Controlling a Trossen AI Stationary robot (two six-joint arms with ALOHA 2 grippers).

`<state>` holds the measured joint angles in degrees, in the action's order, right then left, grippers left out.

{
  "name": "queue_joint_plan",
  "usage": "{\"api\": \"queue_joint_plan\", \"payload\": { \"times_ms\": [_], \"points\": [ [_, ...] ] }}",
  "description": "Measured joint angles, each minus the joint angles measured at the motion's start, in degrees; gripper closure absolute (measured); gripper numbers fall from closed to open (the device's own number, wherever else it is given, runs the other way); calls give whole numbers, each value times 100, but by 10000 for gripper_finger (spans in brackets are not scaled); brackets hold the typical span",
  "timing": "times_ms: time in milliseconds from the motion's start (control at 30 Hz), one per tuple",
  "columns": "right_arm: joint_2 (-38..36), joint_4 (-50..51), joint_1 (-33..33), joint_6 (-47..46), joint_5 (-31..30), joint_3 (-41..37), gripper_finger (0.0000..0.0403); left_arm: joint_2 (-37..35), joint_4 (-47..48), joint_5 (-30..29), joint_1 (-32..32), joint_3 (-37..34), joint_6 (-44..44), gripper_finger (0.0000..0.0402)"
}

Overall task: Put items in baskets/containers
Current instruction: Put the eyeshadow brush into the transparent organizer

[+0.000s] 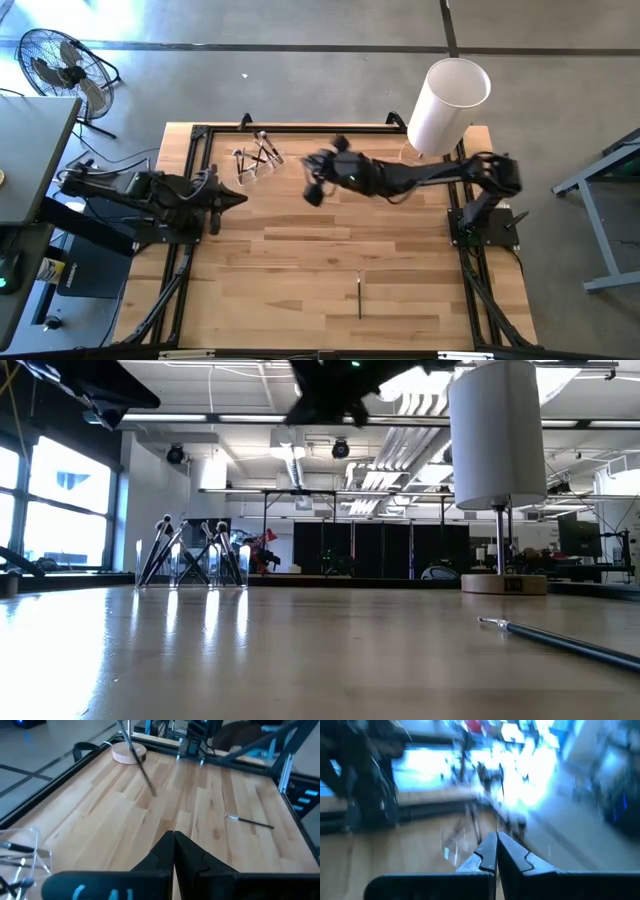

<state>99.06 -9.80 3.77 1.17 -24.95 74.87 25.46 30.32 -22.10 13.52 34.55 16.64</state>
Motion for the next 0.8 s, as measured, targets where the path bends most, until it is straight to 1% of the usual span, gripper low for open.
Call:
{"api": "queue_joint_plan", "payload": {
  "times_ms": [100, 200, 367, 567, 700, 800],
  "points": [
    [665, -423, 223, 998, 419, 813, 403, -259, -2, -3, 0, -116, 160, 401],
    [1366, -552, 525, 1480, 836, 1552, 403, -397, -9, -6, 0, -143, 187, 401],
    [2458, -837, 1106, 1735, 1737, 2667, 403, -398, -14, -53, 0, -143, 370, 401],
    [3413, -852, 1602, 1735, 2621, 3905, 403, -385, -14, -147, 0, -143, 617, 401],
    [3777, -565, 1774, 1732, 2932, 4284, 403, -387, -15, -153, 0, -143, 650, 401],
    [3799, -401, 1822, 1713, 2934, 4084, 401, -385, -14, -238, 0, -143, 760, 401]
  ]
}}
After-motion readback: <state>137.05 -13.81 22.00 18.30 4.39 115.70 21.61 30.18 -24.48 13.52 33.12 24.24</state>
